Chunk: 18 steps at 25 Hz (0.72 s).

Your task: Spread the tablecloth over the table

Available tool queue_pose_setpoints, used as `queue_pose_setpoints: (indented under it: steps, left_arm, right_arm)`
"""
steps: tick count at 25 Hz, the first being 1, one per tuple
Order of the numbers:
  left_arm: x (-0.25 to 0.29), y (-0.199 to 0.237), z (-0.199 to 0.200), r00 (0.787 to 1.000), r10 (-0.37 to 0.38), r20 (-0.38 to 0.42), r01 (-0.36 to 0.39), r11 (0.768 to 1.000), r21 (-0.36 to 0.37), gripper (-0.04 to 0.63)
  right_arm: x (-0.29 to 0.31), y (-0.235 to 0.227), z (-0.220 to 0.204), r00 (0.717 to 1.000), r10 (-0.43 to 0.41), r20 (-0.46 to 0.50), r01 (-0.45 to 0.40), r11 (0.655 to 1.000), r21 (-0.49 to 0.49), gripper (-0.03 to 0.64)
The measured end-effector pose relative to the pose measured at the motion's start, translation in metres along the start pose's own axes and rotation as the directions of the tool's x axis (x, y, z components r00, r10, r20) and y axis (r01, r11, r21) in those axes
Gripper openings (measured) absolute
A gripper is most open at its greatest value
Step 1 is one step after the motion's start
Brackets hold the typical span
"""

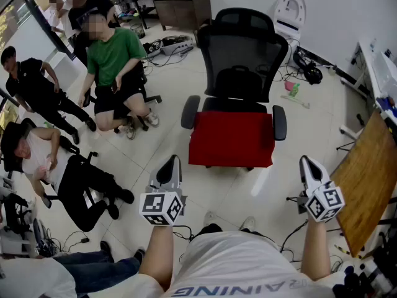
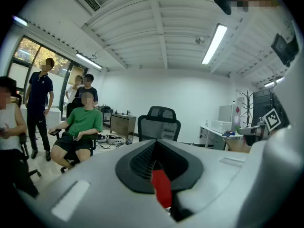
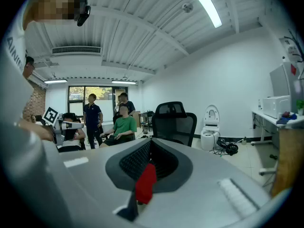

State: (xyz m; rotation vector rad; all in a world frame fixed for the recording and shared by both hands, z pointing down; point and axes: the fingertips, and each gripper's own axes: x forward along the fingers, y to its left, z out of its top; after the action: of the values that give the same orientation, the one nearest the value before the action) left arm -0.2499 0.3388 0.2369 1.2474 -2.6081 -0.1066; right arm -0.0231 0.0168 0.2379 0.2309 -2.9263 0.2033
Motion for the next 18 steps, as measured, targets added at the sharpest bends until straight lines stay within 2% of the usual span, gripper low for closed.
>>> queue_pose_setpoints:
  steps: [4, 10, 15, 18]
  left_arm:
    - [0.01, 0.02, -0.008, 0.999, -0.031, -0.014, 0.032, 0.999, 0.04, 0.005]
    - [0.027, 0.036, -0.021, 0.996, -0.071, -0.059, 0.072, 0.997, 0.027, 0.005]
    - [0.048, 0.03, -0.034, 0.993, -0.076, -0.087, 0.077, 0.997, 0.009, 0.005]
    - [0.068, 0.021, -0.031, 0.994, -0.057, -0.09, 0.06, 0.998, 0.035, 0.005]
  right_arm:
    - [0.022, 0.012, -0.005, 0.999, -0.033, 0.007, 0.033, 0.999, -0.005, 0.008]
    - [0.04, 0.024, -0.009, 0.998, -0.063, -0.009, 0.063, 0.998, -0.001, 0.008]
    - [0.051, 0.008, -0.025, 0.998, -0.061, -0.035, 0.061, 0.998, 0.024, 0.008]
    - [0.063, -0.011, -0.035, 0.998, -0.037, -0.049, 0.039, 0.998, 0.041, 0.008]
